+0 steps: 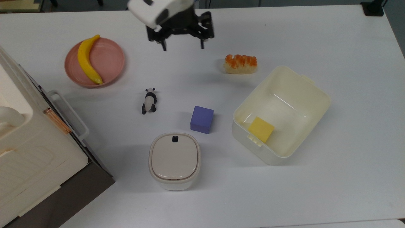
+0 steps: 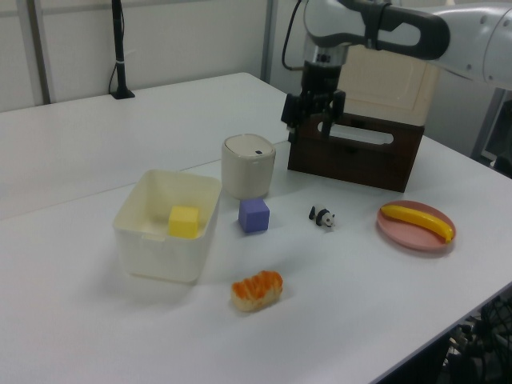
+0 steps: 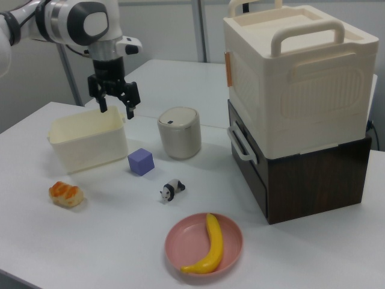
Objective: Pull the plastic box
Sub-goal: 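Lower the gripper onto the rim of the cream plastic box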
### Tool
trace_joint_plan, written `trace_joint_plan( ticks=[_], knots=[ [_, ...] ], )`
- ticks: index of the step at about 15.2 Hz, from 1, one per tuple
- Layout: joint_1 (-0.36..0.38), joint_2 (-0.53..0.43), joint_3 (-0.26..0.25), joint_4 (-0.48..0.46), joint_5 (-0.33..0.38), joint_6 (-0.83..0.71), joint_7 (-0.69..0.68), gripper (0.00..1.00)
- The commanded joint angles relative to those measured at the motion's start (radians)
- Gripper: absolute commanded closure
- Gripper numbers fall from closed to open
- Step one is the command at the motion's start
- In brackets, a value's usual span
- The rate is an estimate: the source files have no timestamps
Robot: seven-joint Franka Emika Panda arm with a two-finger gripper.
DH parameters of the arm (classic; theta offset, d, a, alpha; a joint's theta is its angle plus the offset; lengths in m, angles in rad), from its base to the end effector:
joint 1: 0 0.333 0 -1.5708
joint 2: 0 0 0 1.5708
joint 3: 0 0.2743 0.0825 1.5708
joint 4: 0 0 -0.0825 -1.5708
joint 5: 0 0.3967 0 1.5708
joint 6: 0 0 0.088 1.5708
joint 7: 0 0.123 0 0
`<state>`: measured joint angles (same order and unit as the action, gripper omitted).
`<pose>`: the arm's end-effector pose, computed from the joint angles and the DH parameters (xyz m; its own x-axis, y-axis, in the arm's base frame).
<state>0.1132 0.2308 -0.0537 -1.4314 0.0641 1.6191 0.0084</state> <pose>0.6265 0.0479 0.5008 0.9979 0.0488 -0.0433 0.0466 -0.9976 -0.0512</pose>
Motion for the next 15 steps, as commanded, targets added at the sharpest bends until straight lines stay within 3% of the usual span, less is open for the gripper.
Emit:
trace_joint_plan(
  ticks=[1, 5, 9, 15],
  knots=[
    [0.100, 0.008, -0.008, -0.020, -0.010, 0.083, -0.097, 0.00],
    [0.209, 0.077, -0.009, 0.005, -0.020, 0.204, -0.325, 0.00],
    [0.287, 0.157, -0.009, 0.029, -0.050, 0.372, -0.340, 0.00],
    [0.350, 0.258, -0.009, 0.049, -0.078, 0.420, -0.390, 0.00]
  ],
)
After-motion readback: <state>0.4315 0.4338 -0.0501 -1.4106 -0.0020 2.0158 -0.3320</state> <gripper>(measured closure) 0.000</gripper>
